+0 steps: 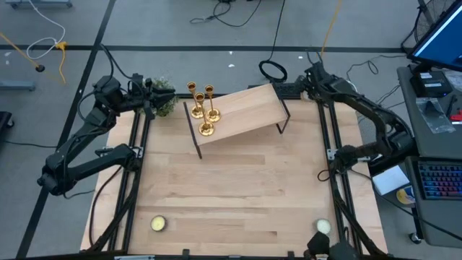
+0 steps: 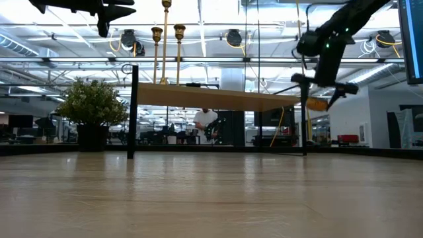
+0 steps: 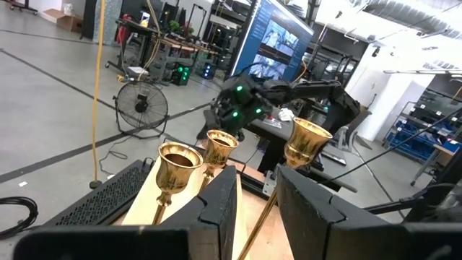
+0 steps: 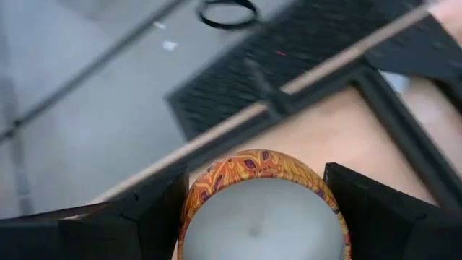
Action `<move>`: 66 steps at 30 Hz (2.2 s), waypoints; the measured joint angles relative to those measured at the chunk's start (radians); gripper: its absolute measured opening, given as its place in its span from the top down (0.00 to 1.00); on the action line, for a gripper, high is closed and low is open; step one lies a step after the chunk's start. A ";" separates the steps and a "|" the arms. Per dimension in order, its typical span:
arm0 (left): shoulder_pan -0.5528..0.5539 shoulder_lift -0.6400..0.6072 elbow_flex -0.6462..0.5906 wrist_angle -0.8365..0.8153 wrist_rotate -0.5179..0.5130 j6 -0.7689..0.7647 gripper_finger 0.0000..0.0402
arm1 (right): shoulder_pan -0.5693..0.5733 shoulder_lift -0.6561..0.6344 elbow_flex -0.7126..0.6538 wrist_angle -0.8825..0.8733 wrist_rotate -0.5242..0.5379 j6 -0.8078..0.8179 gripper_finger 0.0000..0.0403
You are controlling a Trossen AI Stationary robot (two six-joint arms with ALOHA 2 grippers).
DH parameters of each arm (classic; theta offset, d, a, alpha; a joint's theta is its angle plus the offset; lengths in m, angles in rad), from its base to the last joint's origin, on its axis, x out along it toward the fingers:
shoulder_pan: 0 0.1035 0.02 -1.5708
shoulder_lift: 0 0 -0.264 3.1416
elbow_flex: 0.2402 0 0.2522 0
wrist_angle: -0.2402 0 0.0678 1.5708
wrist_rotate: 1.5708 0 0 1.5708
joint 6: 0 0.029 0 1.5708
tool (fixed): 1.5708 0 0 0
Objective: Pick & Place candle stick holders
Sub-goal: Put the orange scented candle on the shelf
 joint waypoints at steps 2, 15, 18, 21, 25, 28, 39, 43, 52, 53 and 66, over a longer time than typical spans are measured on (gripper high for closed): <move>0.000 0.000 0.000 0.000 0.000 0.000 0.75 | 0.018 -0.032 0.001 0.046 -0.003 -0.010 0.29; 0.000 0.000 0.000 0.000 0.000 -0.011 0.75 | 0.139 -0.084 0.001 0.459 -0.141 -0.153 0.29; 0.000 0.000 0.000 0.000 0.000 -0.014 0.75 | 0.173 -0.085 0.001 0.559 -0.163 -0.197 0.29; 0.000 0.000 0.000 0.000 0.000 -0.013 0.75 | 0.210 -0.084 0.027 0.579 -0.163 -0.246 0.29; 0.000 0.000 0.000 0.000 0.000 -0.013 0.75 | 0.256 -0.075 0.099 0.578 -0.163 -0.331 0.29; 0.000 0.000 0.000 0.000 0.000 -0.014 0.75 | 0.288 -0.053 0.183 0.515 -0.163 -0.398 0.29; 0.000 0.000 0.000 0.000 0.000 -0.014 0.75 | 0.369 0.207 0.598 0.038 -0.161 -0.574 0.29; 0.000 0.000 0.000 0.000 0.000 -0.018 0.75 | 0.367 0.299 0.678 -0.089 -0.161 -0.601 0.29; 0.000 0.000 0.000 0.000 0.000 -0.016 0.75 | 0.371 0.425 0.707 -0.223 -0.183 -0.625 0.29; 0.000 0.000 0.000 0.000 0.000 -0.014 0.75 | 0.372 0.439 0.707 -0.228 -0.187 -0.636 0.29; 0.000 0.000 0.000 0.000 -0.002 -0.022 0.75 | 0.371 0.504 0.708 -0.275 -0.134 -0.695 0.29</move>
